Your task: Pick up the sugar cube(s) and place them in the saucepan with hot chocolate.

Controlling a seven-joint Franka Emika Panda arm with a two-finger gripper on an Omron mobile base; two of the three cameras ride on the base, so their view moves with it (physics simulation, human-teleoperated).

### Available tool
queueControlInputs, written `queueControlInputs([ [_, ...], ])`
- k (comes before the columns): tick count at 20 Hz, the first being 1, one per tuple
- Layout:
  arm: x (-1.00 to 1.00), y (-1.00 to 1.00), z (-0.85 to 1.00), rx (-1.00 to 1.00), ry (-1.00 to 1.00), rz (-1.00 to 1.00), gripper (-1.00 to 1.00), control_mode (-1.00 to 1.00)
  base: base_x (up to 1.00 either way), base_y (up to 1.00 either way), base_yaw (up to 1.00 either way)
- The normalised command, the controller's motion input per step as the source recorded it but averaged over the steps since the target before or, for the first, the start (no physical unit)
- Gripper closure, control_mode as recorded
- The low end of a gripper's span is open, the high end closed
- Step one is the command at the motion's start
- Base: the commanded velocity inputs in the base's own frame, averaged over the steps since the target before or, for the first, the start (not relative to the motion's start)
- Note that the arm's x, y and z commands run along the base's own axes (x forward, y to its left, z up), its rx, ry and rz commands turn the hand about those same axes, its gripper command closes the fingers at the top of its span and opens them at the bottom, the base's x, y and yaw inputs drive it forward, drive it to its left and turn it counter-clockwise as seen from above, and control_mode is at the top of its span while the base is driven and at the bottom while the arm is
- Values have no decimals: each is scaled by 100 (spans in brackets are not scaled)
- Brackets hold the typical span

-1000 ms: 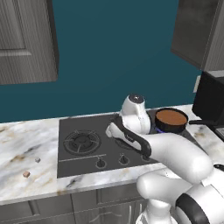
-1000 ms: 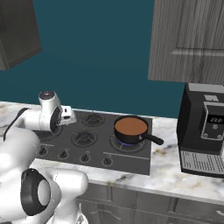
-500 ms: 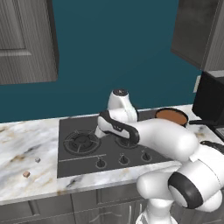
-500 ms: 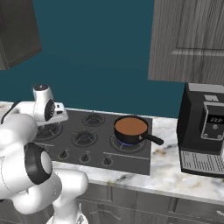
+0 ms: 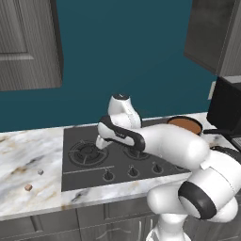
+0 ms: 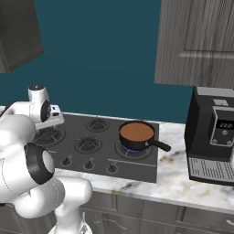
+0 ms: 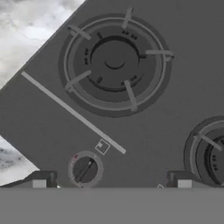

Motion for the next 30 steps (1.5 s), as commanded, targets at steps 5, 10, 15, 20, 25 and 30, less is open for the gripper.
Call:
queueControlInputs([
  [5,-35,63,-12,0,-14,0,-100,-100,0,0,0],
  [10,-41,83,-17,0,-7,0,-100,-100,0,0,0],
  [15,-39,81,-28,0,-7,0,-100,-100,0,0,0],
  [20,-28,85,-13,0,-4,2,-100,-100,0,0,0],
  [25,-16,53,-1,0,-2,2,-100,-100,0,0,0],
  [30,-14,19,0,0,-1,2,-100,-100,0,0,0],
])
